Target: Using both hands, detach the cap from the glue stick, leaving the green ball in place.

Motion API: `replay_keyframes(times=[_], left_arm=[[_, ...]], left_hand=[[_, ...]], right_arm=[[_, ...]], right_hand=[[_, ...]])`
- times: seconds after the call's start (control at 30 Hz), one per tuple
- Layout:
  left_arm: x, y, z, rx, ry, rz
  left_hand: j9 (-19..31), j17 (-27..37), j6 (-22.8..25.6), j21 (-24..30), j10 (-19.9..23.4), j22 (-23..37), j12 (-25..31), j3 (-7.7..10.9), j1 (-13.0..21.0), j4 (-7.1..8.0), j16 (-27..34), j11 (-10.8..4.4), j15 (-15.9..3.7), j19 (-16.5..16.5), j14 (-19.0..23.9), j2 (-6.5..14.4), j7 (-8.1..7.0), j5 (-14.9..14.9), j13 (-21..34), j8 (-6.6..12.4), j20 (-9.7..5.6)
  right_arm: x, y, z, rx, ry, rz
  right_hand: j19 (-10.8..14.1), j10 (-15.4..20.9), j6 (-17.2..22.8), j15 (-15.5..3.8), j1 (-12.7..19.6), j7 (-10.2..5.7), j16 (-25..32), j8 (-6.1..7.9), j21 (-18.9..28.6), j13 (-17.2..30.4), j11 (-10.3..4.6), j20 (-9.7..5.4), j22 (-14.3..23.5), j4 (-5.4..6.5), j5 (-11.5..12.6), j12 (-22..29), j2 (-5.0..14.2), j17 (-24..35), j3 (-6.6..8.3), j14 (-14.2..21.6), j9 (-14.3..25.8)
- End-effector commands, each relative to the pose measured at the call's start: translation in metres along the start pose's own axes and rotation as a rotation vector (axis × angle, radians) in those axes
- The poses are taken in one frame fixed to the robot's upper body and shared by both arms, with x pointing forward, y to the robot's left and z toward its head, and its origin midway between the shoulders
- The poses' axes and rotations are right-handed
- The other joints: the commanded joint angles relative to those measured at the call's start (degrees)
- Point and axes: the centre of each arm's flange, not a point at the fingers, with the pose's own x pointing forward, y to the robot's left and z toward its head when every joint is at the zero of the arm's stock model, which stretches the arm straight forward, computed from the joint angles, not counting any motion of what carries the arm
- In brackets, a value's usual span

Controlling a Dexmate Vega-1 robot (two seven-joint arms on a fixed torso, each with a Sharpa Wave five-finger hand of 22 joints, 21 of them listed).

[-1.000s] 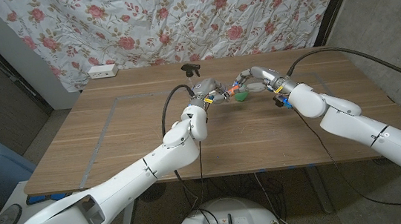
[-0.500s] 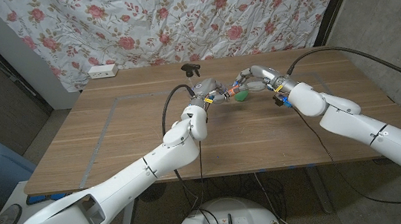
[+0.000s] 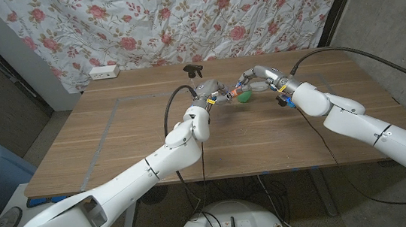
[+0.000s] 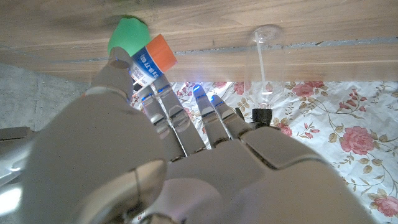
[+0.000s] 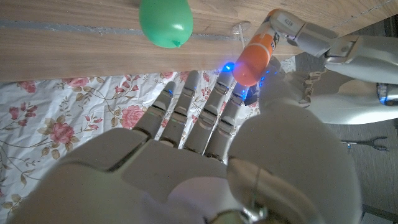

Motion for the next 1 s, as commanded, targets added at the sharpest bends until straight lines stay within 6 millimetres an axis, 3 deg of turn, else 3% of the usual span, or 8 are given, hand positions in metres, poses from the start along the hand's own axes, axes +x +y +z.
replay_keyframes(times=[0.03, 0.53, 1.0], left_arm=[[0.0022, -0.0006, 0.0012, 0.006, -0.007, -0.002], [0.0039, -0.0008, 0.001, 0.007, -0.011, -0.004], [0.0074, 0.001, -0.0003, 0.012, -0.02, -0.003]], left_hand=[[0.1, 0.2, 2.5, 0.2, 0.9, 0.1, 0.2, 0.08, -0.2, 0.17, 0.4, -0.38, -6.82, -0.2, 0.5, 1.0, 2.09, 0.2, 0.2, 0.17, -0.11], [0.2, 0.2, 2.6, 0.2, 0.9, 0.1, 0.2, 0.05, -0.2, 0.16, 0.4, -0.38, -6.8, -0.2, 0.6, 1.1, 2.14, 0.2, 0.2, 0.16, -0.07], [0.2, 0.2, 2.6, 0.2, 0.9, 0.1, 0.2, 0.0, -0.3, 0.16, 0.4, -0.38, -6.73, -0.2, 0.6, 1.1, 2.13, 0.2, 0.2, 0.13, -0.09]], right_arm=[[0.0018, 0.0006, -0.0019, 0.021, -0.008, 0.002], [0.0022, -0.001, -0.0039, 0.034, -0.01, -0.004], [0.0045, -0.0036, -0.0048, 0.034, -0.01, -0.006]], right_hand=[[0.1, 0.9, 0.8, -9.11, 1.5, -0.06, 0.5, 0.33, -0.2, 0.0, 0.01, -0.82, 0.1, -0.2, 0.0, 0.2, 0.58, 0.3, 0.12, 0.9, 0.0], [0.3, 2.2, 2.2, -9.48, 4.6, 0.11, 1.0, 0.7, -0.3, 0.0, -0.08, -1.26, 0.1, -0.68, 0.0, 0.5, 0.38, 0.6, -0.03, 1.6, -0.5], [0.5, 3.4, 2.3, -9.79, 6.4, 0.31, 1.4, 0.52, -0.3, 0.5, -0.06, -3.2, 0.0, -0.49, 0.1, 0.9, 0.7, 0.8, -0.16, 2.7, -0.8]])
